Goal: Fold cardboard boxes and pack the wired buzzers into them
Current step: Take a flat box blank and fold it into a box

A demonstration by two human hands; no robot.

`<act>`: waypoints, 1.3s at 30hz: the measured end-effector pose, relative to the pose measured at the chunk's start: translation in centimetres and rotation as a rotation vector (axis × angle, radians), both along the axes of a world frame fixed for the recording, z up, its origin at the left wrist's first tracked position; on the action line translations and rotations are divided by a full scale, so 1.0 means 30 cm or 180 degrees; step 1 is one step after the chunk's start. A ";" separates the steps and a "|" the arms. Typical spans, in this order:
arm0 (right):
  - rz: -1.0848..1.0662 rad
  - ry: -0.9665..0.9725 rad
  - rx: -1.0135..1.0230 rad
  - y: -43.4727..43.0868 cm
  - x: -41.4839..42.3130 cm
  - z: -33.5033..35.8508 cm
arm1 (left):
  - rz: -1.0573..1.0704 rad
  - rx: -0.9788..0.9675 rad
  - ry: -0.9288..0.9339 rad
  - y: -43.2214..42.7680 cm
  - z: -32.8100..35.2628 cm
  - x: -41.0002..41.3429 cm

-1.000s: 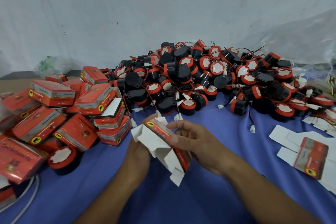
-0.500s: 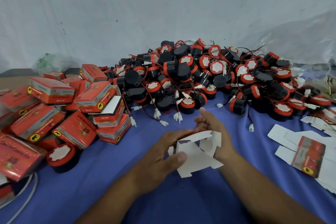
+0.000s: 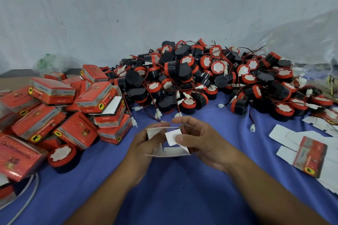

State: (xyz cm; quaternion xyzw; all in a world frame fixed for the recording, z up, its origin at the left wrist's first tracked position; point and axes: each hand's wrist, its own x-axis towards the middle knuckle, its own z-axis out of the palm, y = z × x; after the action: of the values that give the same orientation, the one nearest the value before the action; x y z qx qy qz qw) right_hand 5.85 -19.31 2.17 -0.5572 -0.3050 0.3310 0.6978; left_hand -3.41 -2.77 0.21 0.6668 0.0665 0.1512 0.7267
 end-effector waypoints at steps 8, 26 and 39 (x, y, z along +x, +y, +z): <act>-0.1034 0.0586 0.0244 0.016 0.015 0.002 | -0.0212 0.0397 -0.0469 -0.046 0.027 0.026; -0.0807 -0.0738 -0.0256 0.045 -0.054 -0.015 | 0.0630 0.0760 -0.0347 -0.014 0.010 0.000; -0.0606 -0.0310 -0.0223 0.012 -0.005 -0.001 | 0.0800 0.2818 -0.1011 -0.050 -0.003 -0.014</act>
State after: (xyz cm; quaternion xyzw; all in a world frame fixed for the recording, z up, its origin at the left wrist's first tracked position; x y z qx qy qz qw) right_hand 5.70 -18.96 2.14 -0.6232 -0.2725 0.2461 0.6906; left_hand -3.84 -4.26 0.12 0.8674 -0.0360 0.3514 0.3506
